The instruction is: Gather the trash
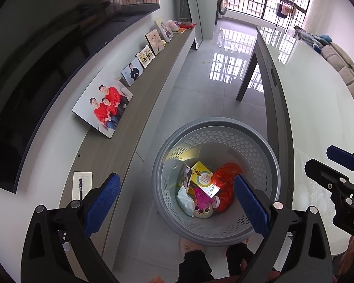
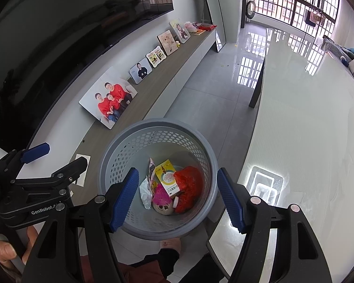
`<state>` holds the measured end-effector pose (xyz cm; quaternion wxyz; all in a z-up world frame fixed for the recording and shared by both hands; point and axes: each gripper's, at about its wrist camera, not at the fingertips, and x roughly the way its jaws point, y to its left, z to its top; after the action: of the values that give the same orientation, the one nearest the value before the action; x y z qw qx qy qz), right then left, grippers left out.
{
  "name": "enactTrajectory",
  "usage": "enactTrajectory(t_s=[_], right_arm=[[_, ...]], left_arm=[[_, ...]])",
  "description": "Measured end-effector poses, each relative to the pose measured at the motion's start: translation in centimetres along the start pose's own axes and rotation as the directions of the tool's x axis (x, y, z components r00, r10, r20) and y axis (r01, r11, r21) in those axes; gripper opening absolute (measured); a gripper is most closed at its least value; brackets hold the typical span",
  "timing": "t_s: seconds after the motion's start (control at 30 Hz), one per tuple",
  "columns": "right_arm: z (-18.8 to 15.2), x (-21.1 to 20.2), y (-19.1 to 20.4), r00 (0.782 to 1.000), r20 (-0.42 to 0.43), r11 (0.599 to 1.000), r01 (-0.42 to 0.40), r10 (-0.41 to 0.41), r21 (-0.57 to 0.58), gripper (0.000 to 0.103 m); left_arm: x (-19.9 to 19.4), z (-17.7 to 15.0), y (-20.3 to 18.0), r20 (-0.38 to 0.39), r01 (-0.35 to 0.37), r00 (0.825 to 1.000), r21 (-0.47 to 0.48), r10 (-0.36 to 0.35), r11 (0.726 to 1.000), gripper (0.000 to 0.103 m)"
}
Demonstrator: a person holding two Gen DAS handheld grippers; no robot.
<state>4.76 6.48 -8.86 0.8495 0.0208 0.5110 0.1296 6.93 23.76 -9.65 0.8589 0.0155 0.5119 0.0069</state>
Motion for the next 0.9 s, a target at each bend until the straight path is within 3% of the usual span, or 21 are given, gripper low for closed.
enactTrajectory(t_s=[0.9], right_arm=[[0.06, 0.16, -0.15, 1.000, 0.002, 1.000, 0.001, -0.001, 0.001, 0.066]], left_arm=[[-0.11, -0.08, -0.01, 0.002, -0.001, 1.000, 0.002, 0.001, 1.000, 0.095]])
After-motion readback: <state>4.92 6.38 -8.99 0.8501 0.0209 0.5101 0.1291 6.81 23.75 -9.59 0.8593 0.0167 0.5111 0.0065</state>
